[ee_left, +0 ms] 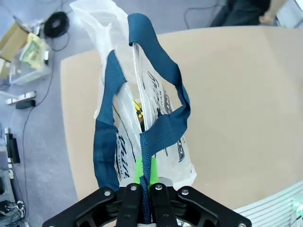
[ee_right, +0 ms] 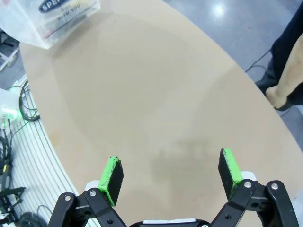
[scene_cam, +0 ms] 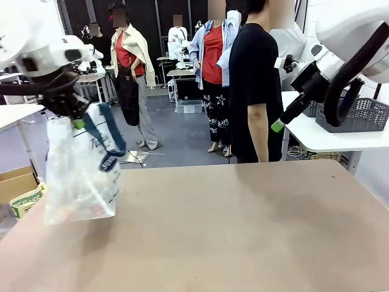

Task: Transfer purchased items from the store into the shopping bag.
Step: Move the Reusable shopping bag to the right side of the table.

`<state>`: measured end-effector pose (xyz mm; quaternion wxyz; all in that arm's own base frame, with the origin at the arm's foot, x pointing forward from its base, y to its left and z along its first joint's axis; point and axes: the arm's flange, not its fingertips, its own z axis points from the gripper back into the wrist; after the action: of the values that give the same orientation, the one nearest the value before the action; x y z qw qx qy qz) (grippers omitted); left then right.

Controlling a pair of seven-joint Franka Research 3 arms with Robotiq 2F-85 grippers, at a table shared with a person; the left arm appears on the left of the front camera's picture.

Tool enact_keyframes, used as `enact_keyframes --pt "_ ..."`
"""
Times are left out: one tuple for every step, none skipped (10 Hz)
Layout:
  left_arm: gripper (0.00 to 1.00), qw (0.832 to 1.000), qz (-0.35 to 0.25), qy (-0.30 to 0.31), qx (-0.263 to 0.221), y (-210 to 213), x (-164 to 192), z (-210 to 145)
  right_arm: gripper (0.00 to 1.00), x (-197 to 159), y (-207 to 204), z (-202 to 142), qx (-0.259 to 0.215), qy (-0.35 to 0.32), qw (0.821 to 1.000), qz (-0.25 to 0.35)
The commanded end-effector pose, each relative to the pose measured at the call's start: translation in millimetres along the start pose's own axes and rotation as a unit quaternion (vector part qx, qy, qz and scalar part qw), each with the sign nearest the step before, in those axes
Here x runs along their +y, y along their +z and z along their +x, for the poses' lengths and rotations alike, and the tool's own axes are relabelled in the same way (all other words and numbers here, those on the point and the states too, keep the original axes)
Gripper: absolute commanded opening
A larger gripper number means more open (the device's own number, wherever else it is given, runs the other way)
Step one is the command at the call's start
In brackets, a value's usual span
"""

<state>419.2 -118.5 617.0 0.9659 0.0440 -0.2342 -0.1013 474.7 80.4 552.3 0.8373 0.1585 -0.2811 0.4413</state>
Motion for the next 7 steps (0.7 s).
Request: enact_keyframes --pt "0.00 0.997 0.054 0.008 -0.060 -3 25 -14 1.00 -1 0 -2 0.006 0.005 1.000 -0.002" --pt "0.00 0.996 0.057 0.007 -0.069 -4 37 -24 1.00 -1 0 -2 0.006 0.005 1.000 -0.002" --pt "0.00 0.997 0.062 -0.007 -0.051 -11 47 -33 1.00 -1 0 -2 0.006 0.005 1.000 -0.002" --pt "0.00 0.997 0.054 -0.011 -0.052 -20 58 -40 1.00 -1 0 -2 0.006 0.005 1.000 -0.002" --pt "0.00 0.997 0.040 -0.006 -0.062 -26 67 -46 1.00 -1 0 -2 0.006 0.005 1.000 -0.002" --pt "0.00 0.997 0.033 -0.004 -0.075 -32 73 -47 1.00 -1 0 -2 0.006 0.005 1.000 -0.002" --pt "0.00 0.996 0.028 0.003 -0.084 -31 72 -47 1.00 -1 0 -2 0.006 0.005 1.000 -0.002"
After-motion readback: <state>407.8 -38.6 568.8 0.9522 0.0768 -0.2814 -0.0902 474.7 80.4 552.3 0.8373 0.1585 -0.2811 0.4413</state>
